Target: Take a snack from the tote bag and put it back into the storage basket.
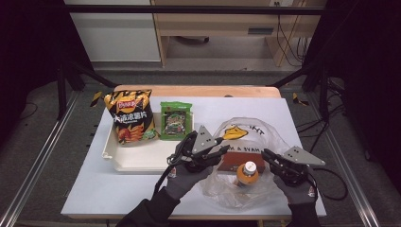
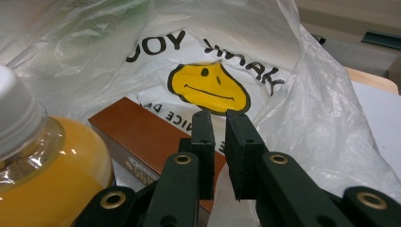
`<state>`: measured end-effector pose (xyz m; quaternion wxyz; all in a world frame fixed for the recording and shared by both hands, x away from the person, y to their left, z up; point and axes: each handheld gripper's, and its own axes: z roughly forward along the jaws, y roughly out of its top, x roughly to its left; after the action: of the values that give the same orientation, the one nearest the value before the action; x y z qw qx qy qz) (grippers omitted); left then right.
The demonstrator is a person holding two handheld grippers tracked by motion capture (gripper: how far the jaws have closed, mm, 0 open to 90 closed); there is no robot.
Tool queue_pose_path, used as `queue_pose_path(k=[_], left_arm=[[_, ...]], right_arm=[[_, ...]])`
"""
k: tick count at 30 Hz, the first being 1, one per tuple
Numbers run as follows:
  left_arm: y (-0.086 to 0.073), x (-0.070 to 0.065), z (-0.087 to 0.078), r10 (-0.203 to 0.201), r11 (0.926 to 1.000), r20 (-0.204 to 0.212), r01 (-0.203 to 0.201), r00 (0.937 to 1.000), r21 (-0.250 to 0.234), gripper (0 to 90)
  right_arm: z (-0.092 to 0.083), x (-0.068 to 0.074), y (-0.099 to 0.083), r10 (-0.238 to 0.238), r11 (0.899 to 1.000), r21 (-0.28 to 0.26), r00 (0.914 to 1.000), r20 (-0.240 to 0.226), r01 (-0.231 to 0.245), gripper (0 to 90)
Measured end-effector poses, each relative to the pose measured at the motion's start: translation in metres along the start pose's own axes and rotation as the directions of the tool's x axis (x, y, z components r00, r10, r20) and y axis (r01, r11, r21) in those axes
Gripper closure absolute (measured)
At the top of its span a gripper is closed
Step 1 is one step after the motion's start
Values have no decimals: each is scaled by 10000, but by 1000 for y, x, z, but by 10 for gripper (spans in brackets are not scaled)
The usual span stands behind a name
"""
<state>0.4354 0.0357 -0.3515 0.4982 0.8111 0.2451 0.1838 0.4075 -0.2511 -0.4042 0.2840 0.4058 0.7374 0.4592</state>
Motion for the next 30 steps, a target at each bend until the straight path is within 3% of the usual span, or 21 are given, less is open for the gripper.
queue_pose_path(k=[6,17,23,28,30], left_arm=[[-26,10,12,-113,9964,-220,131,9997,835,707],[-77,20,35,-378,9778,-483,469,9981,2041,708],[-88,20,45,-377,9699,-870,574,9955,2368,713],[-92,17,48,-120,9679,-1195,415,9928,2479,730],[-93,17,49,-189,9676,-1214,488,9924,2479,727]], right_arm=[[6,-2,-4,53,9996,263,10000,65,-55,815],[19,-14,-21,309,9947,954,9968,739,-379,803],[22,-26,-31,465,9910,1186,9902,1320,-623,811],[24,-32,-36,566,9890,1263,9854,1603,-773,815],[25,-35,-39,639,9878,1294,9835,1694,-865,818]])
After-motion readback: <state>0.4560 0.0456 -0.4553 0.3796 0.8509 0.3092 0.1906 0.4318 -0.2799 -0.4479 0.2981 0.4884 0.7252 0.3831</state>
